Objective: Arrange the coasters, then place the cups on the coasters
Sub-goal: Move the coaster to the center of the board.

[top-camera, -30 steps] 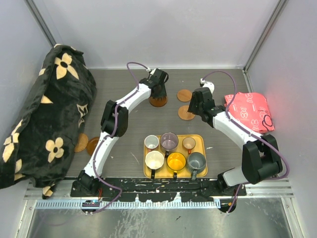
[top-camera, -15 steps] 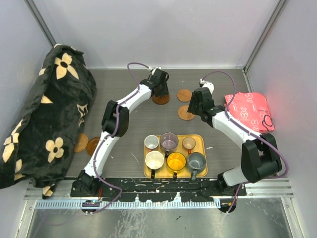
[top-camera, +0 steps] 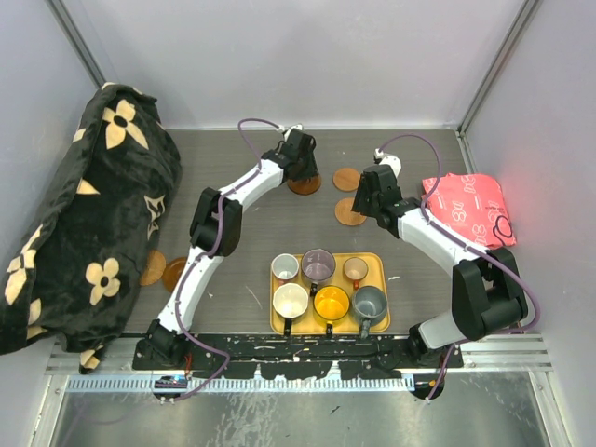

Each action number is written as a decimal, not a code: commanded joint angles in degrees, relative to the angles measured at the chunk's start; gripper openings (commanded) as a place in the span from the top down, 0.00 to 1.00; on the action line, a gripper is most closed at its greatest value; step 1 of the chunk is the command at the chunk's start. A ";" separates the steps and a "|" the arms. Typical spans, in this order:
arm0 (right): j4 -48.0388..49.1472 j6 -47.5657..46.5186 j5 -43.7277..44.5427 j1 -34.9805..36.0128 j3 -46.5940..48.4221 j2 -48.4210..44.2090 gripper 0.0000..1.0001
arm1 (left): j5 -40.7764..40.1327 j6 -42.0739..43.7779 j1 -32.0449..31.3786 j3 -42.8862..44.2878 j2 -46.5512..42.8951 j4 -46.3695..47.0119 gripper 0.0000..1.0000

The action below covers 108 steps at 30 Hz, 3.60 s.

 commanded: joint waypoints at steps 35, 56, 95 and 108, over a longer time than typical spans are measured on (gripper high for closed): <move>3.09 1.61 -4.43 -0.20 -1.50 -6.05 0.54 | -11.45 4.58 4.38 -48.69 -46.52 0.25 0.62; 3.10 1.37 -4.53 -0.22 -1.35 -5.69 0.54 | -11.24 4.83 14.85 -52.57 -38.00 0.67 0.64; 3.29 1.64 -5.05 -0.26 -1.16 -3.24 0.54 | -9.60 3.85 15.48 -49.05 -34.85 1.13 0.64; 3.27 1.55 -5.22 -0.19 -1.47 -4.53 0.54 | -7.87 4.41 12.49 -49.19 -32.67 -1.63 0.64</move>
